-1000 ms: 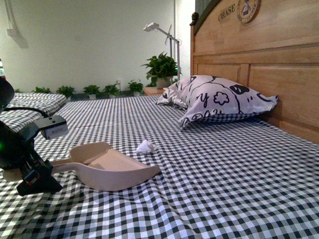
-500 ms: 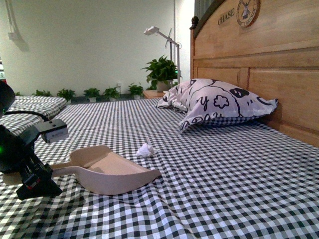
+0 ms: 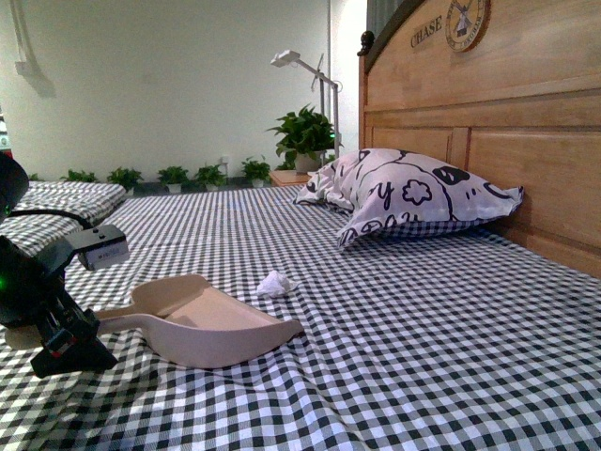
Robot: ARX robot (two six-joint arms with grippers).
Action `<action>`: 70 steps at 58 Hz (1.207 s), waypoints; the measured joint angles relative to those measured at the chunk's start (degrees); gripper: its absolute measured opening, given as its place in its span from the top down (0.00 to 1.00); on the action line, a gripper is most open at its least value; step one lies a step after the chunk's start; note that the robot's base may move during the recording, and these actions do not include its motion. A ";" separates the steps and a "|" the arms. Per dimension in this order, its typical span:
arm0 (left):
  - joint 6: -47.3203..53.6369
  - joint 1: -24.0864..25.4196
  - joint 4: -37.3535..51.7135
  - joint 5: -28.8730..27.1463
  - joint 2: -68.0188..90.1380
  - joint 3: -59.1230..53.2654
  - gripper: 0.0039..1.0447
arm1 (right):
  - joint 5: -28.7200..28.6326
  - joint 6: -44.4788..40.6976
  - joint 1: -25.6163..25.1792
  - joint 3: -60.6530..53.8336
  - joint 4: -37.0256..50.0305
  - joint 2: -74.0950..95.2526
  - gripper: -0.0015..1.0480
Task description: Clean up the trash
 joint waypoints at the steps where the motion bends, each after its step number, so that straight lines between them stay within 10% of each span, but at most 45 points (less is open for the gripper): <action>1: 0.00 0.00 0.00 0.00 0.00 0.00 0.07 | 0.02 0.00 0.00 0.00 0.00 0.00 0.80; 10: 0.04 0.00 0.00 0.00 0.00 0.00 0.09 | 0.02 0.00 0.00 0.00 0.00 0.00 0.80; 34: 0.00 0.00 0.00 0.00 0.00 0.00 0.74 | 0.02 0.00 0.00 0.00 0.00 0.00 0.80; 70: 0.00 0.00 0.02 -0.02 0.00 0.00 0.75 | 0.02 0.00 0.00 0.00 0.00 0.00 0.80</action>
